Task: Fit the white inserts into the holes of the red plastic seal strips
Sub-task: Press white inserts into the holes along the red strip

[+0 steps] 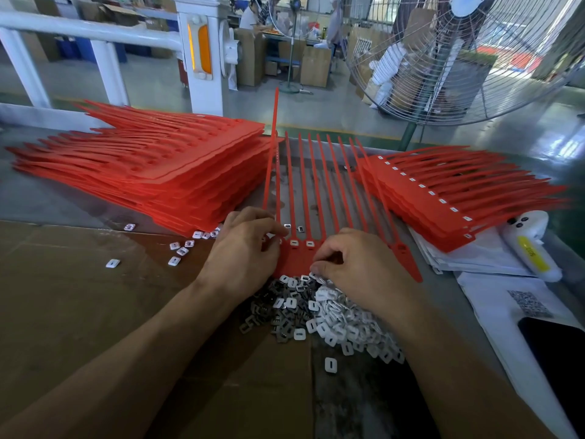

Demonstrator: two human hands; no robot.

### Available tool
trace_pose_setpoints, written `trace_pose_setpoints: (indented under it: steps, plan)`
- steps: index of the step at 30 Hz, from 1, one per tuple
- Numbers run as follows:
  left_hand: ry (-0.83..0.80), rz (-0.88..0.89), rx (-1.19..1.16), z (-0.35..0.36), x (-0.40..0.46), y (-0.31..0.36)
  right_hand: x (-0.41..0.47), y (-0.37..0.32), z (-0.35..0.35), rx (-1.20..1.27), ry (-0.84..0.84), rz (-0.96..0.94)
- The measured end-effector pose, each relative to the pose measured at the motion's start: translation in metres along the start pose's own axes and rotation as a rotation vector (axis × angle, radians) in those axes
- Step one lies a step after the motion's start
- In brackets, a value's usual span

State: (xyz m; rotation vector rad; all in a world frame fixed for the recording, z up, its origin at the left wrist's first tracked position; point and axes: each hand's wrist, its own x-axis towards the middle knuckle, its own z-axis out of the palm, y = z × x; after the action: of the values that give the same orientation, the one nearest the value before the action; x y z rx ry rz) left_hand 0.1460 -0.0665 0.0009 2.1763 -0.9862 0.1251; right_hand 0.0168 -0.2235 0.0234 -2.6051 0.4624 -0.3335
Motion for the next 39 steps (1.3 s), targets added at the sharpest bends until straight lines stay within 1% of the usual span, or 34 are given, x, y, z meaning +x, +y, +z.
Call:
trace_pose_setpoints:
  steps: [9, 13, 16, 19, 22, 26, 33, 39]
  plan:
    - [-0.015, -0.04, 0.001, -0.001, 0.0, 0.001, 0.001, -0.009, -0.001, -0.073, -0.025, -0.041]
    - [-0.008, -0.041, -0.011, -0.001, 0.0, 0.002, 0.002, -0.008, -0.001, -0.025, -0.035, -0.002]
    - [-0.006, -0.046, -0.01, 0.0, 0.0, 0.003, 0.002, -0.006, 0.002, -0.055, -0.026, -0.016]
    - [-0.015, -0.049, -0.011, -0.001, 0.0, 0.002, 0.002, -0.005, 0.004, -0.033, 0.031, -0.032]
    - [-0.031, -0.056, -0.011, -0.001, 0.0, 0.002, 0.006, 0.0, 0.001, 0.065, 0.108, 0.016]
    - [-0.037, -0.051, -0.019, -0.002, 0.0, 0.002, 0.015, 0.013, -0.006, 0.105, 0.221, 0.064]
    - [-0.041, -0.052, -0.027, -0.001, 0.001, 0.001, 0.026, 0.019, 0.001, 0.065, 0.147, 0.054]
    - [-0.04, -0.048, -0.027, -0.001, 0.001, -0.001, 0.027, 0.018, 0.004, -0.003, 0.132, 0.012]
